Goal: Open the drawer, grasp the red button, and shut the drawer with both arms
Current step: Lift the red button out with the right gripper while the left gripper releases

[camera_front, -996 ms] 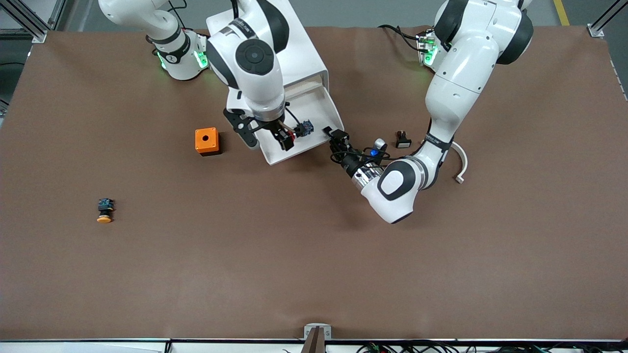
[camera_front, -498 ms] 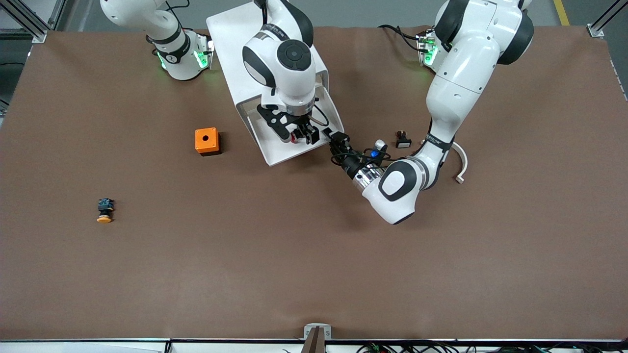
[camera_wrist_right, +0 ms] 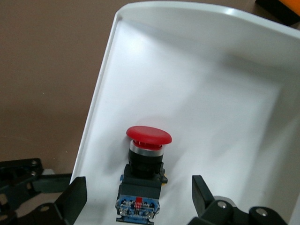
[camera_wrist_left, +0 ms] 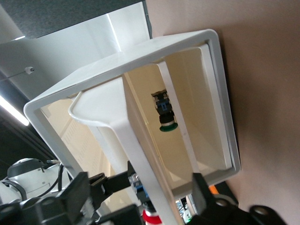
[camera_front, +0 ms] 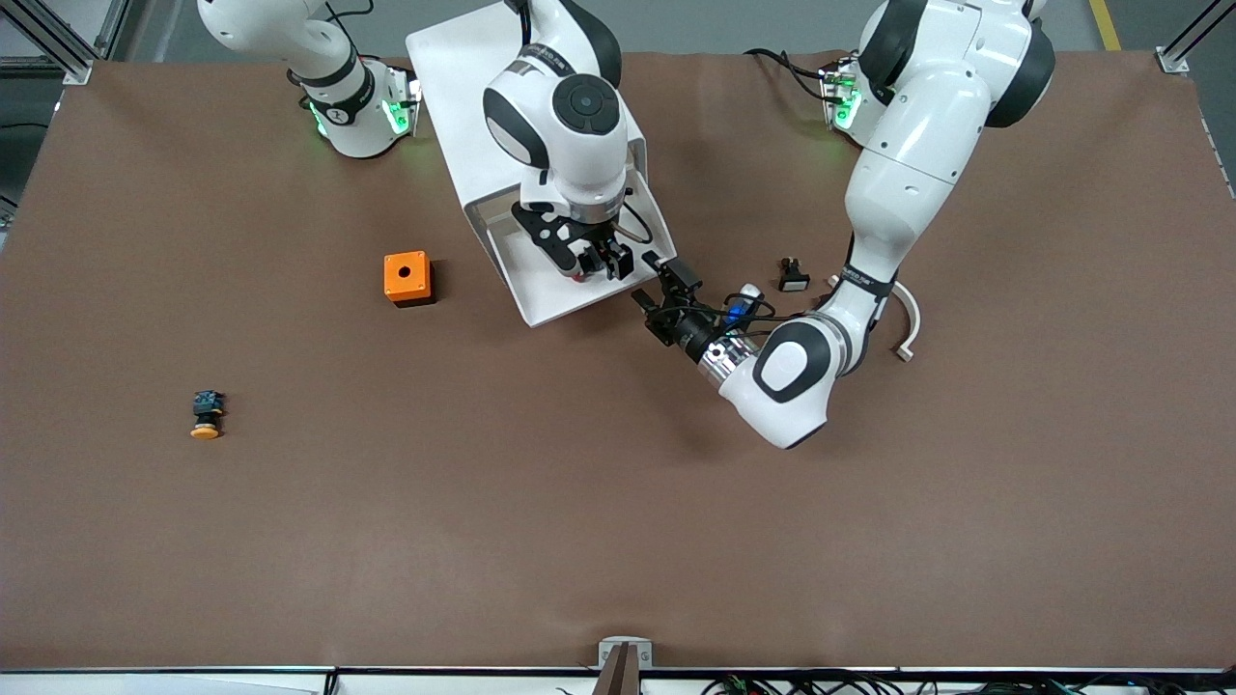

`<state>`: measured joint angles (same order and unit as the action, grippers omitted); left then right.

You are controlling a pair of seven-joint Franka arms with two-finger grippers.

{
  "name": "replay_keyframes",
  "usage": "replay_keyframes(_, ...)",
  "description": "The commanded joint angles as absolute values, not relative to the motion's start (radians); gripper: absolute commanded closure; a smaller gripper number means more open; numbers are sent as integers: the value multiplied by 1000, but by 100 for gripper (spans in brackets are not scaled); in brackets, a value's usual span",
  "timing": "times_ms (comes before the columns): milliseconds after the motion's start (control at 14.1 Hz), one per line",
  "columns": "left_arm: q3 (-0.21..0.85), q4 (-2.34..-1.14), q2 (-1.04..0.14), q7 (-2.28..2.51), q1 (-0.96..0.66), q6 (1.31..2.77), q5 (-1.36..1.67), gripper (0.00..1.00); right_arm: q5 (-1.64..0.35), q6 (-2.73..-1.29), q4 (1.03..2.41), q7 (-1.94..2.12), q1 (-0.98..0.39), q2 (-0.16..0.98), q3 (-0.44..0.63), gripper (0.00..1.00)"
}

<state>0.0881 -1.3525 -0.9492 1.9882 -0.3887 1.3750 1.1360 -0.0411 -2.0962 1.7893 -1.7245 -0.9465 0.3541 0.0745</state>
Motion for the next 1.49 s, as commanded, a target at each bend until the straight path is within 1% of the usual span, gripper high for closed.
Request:
replay_keyframes(0, 86, -1329, -953, 1915, -361, 1368, 1144, 1, -61, -2097, 1778, -1744, -962, 377, 81, 3)
replay_keyframes(285, 86, -1234, -953, 1651, -345, 1364, 1020, 1, -63, -2109, 1776, -1744, -982, 388, 81, 7)
replay_keyframes(427, 54, -1204, -953, 1451, -345, 1367, 997, 1, -61, -2109, 1776, -1744, -983, 388, 81, 15)
replay_keyframes(498, 29, -1189, -950, 1354, -350, 1373, 997, 1, -61, -2111, 1776, -1743, -992, 388, 83, 25)
replay_keyframes(569, 5, -1166, -937, 1280, -356, 1384, 997, 1, -61, -2111, 1776, -1735, -994, 393, 81, 40)
replay_keyframes(640, -11, -1152, -913, 1238, -357, 1405, 996, 1, -61, -2109, 1778, -1727, -994, 394, 81, 60)
replay_keyframes(712, -12, -1151, -884, 1201, -360, 1434, 967, 1, -61, -2108, 1776, -1729, -994, 394, 83, 76)
replay_keyframes(783, -12, -1152, -853, 1160, -374, 1465, 892, 1, -61, -2109, 1776, -1733, -989, 394, 83, 87)
replay_keyframes(854, -12, -1155, -821, 1107, -396, 1498, 805, 1, -61, -2108, 1776, -1733, -989, 394, 83, 95)
replay_keyframes(996, -11, -1160, -769, 1072, -417, 1586, 698, 1, -61, -2106, 1769, -1735, -982, 393, 84, 99)
replay_keyframes(1281, -5, -1170, -718, 1068, -465, 1762, 481, 1, -61, -2092, 1706, -1724, -947, 390, 87, 100)
replay_keyframes(1423, -5, -1172, -713, 1068, -497, 1865, 369, 1, -60, -2012, 1642, -1683, -908, 390, 87, 100)
